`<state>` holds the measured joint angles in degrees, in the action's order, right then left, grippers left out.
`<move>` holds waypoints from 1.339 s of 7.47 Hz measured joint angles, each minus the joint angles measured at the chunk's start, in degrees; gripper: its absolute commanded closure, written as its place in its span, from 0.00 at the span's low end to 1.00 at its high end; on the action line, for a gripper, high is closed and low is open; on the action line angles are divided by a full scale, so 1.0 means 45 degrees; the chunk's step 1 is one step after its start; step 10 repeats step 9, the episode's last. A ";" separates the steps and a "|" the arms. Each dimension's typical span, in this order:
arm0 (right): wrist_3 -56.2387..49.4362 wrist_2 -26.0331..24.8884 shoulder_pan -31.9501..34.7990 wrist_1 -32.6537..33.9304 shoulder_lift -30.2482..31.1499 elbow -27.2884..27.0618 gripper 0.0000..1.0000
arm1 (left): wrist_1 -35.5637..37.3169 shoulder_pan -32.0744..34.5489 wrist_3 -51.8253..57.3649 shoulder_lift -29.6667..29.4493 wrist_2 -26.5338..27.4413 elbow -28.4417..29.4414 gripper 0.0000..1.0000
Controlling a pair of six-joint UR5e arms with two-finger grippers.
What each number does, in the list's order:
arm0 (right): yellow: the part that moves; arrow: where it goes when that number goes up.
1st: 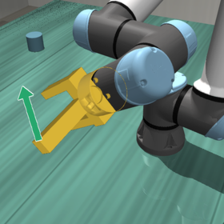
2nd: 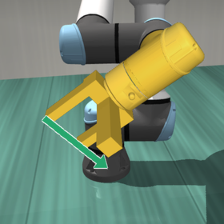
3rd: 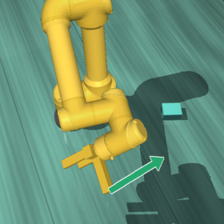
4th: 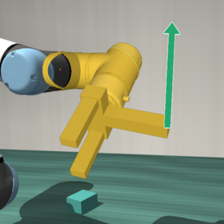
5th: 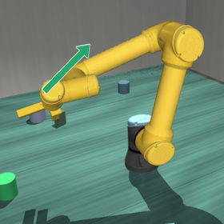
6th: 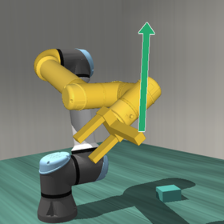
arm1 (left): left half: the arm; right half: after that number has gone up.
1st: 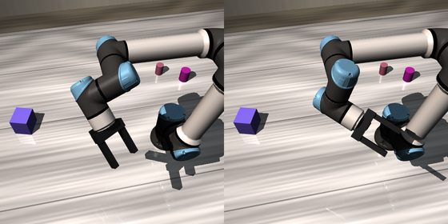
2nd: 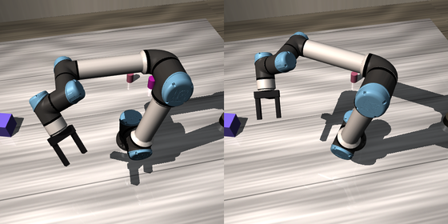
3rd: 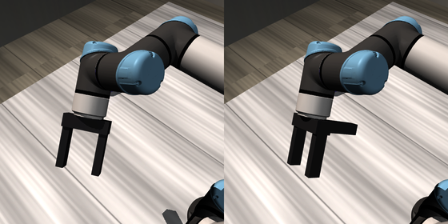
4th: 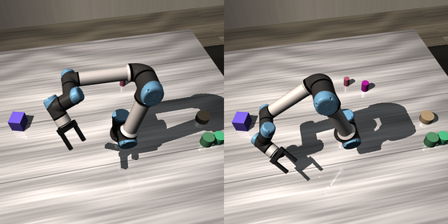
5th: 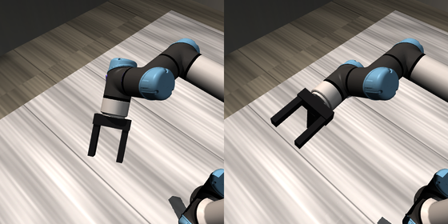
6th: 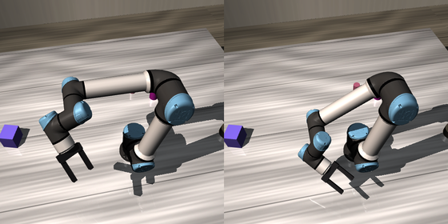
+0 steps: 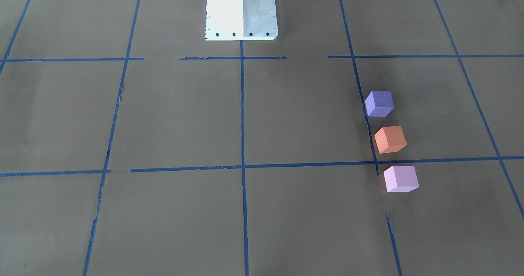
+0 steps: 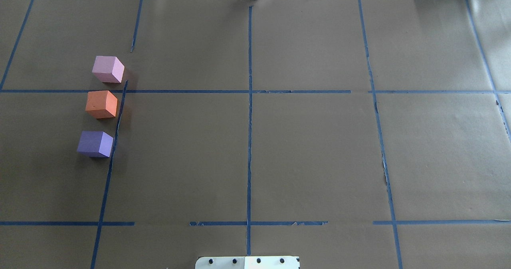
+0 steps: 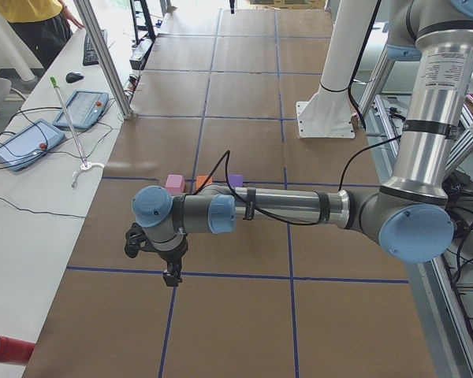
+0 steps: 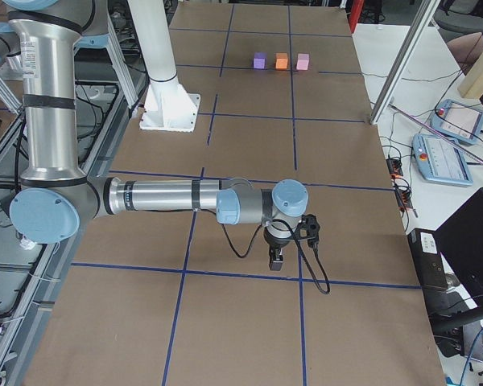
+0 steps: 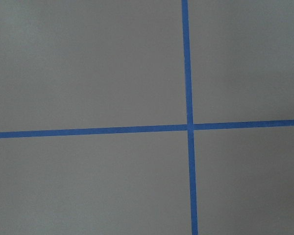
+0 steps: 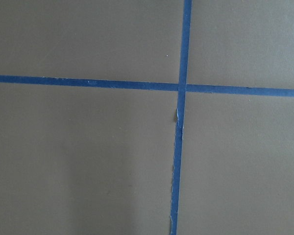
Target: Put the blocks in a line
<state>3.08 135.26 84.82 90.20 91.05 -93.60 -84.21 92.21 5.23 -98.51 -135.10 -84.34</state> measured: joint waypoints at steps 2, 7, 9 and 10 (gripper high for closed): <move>0.0000 0.0000 0.0000 0.0001 0.0000 0.0000 0.00 | 0.0555 0.0031 -0.0022 0.0119 -0.0082 -0.0672 0.00; 0.0001 0.0000 0.0000 -0.0001 0.0000 0.0000 0.00 | 0.0818 0.0054 0.0103 0.1108 -0.0119 -0.1672 0.00; 0.0000 0.0000 0.0000 0.0000 0.0000 0.0000 0.00 | 0.0779 0.0045 0.0131 0.1345 -0.0127 -0.1619 0.00; 0.0000 0.0000 0.0000 0.0000 0.0000 0.0000 0.00 | 0.0779 0.0045 0.0131 0.1345 -0.0127 -0.1619 0.00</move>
